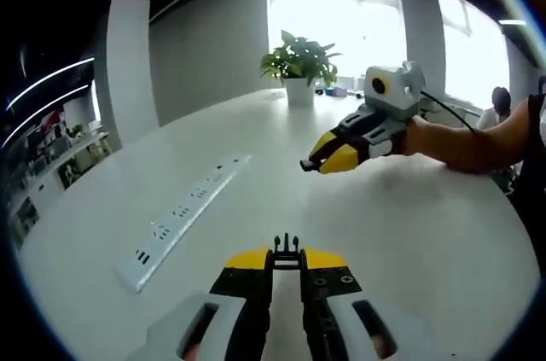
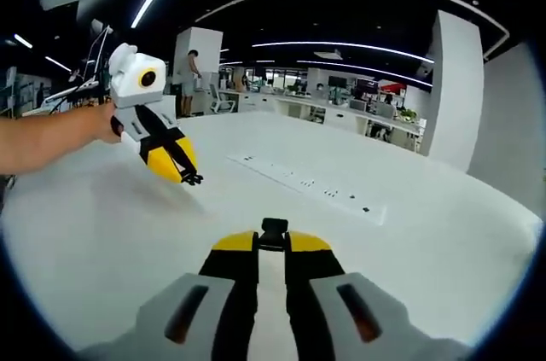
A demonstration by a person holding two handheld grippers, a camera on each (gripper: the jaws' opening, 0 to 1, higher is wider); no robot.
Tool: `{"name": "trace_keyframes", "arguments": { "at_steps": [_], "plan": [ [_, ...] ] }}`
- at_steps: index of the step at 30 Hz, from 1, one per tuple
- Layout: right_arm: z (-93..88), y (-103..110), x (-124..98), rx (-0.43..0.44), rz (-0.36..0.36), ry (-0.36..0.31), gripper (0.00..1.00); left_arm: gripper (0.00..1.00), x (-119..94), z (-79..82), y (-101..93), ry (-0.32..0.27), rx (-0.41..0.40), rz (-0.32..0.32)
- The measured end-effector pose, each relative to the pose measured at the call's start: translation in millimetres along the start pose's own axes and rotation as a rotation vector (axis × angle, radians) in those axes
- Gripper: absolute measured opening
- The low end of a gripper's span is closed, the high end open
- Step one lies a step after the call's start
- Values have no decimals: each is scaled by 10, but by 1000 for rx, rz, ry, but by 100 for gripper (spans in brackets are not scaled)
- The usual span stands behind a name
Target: Snap the two parts of the plastic buckle together until the buckle closes and remains connected.
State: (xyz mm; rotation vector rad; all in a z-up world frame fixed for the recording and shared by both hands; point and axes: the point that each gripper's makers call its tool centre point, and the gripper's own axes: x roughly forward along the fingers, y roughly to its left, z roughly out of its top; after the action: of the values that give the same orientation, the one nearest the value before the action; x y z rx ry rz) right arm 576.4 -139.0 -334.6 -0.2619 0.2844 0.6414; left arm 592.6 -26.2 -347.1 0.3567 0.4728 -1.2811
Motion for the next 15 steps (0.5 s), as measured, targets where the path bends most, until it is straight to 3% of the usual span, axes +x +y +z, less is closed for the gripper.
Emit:
{"name": "trace_keyframes", "arguments": {
  "at_steps": [9,15],
  "plan": [
    [151,119,-34,-24,32,5,9,10,-22,23,-68,-10,6,-1],
    [99,148,-24,-32,46,28,9,10,-40,33,-121,-10,8,-7]
  ]
}}
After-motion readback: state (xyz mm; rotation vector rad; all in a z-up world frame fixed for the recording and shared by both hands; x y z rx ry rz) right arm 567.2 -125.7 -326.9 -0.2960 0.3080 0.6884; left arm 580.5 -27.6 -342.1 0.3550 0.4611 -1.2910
